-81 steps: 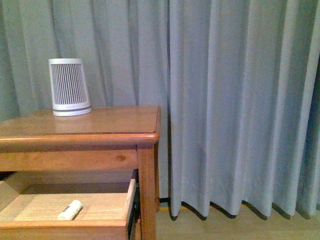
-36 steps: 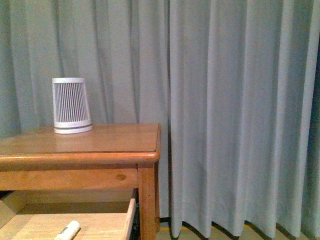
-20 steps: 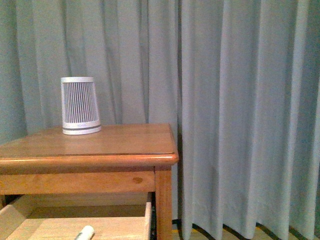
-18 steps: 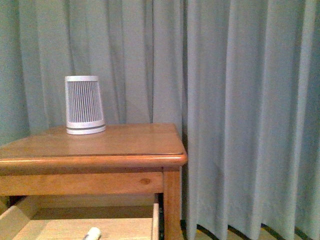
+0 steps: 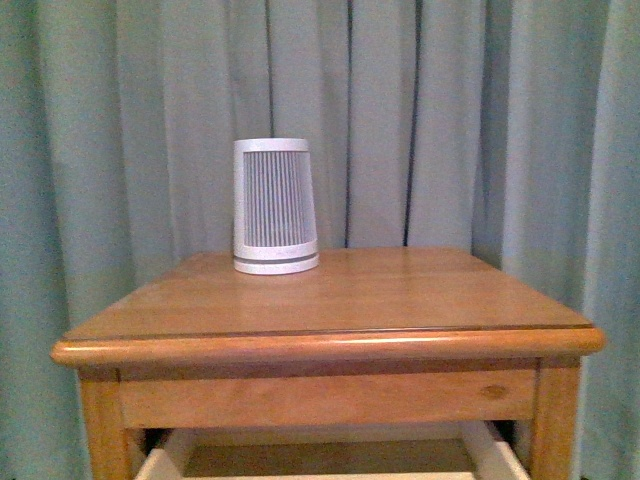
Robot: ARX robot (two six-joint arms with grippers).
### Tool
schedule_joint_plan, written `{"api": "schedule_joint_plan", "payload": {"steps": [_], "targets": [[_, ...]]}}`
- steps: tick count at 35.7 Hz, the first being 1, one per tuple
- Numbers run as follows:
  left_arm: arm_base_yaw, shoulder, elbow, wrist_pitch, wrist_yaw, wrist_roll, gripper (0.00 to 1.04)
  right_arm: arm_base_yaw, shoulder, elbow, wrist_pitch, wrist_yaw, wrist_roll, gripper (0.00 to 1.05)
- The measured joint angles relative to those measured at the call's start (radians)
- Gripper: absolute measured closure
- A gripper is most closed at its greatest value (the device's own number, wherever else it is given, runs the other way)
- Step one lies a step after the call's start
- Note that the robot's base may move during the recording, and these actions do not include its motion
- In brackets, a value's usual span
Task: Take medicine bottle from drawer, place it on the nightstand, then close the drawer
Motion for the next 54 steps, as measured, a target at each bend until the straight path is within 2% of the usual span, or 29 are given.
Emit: {"api": "schedule_joint_plan", "payload": {"steps": [9, 10, 13, 18, 22, 27, 34, 44, 54], "targets": [[-0.002, 0.0, 0.0, 0.0, -0.002, 0.001, 0.07, -0.001, 0.001, 0.0, 0.0, -0.001, 0.001, 0.07], [-0.002, 0.0, 0.0, 0.0, -0.002, 0.001, 0.07, 0.007, 0.007, 0.001, -0.005, 0.02, 0.012, 0.07], [-0.002, 0.0, 0.0, 0.0, -0.002, 0.001, 0.07, 0.092, 0.142, 0.021, 0.025, 0.229, 0.061, 0.07], [-0.002, 0.001, 0.0, 0.0, 0.0, 0.001, 0.07, 0.156, 0.399, 0.093, 0.165, 0.29, 0.101, 0.07], [-0.002, 0.001, 0.0, 0.0, 0.0, 0.001, 0.07, 0.187, 0.724, 0.26, 0.28, 0.282, 0.12, 0.07], [-0.002, 0.001, 0.0, 0.0, 0.0, 0.001, 0.07, 0.186, 1.04, 0.428, 0.193, 0.196, 0.197, 0.07], [-0.002, 0.001, 0.0, 0.0, 0.0, 0.001, 0.07, 0.215, 1.331, 0.526, 0.242, 0.196, 0.22, 0.07], [-0.002, 0.001, 0.0, 0.0, 0.0, 0.001, 0.07, 0.265, 1.583, 0.598, 0.377, 0.198, 0.235, 0.07], [-0.002, 0.001, 0.0, 0.0, 0.0, 0.001, 0.07, 0.292, 1.801, 0.683, 0.444, 0.216, 0.25, 0.07]]}}
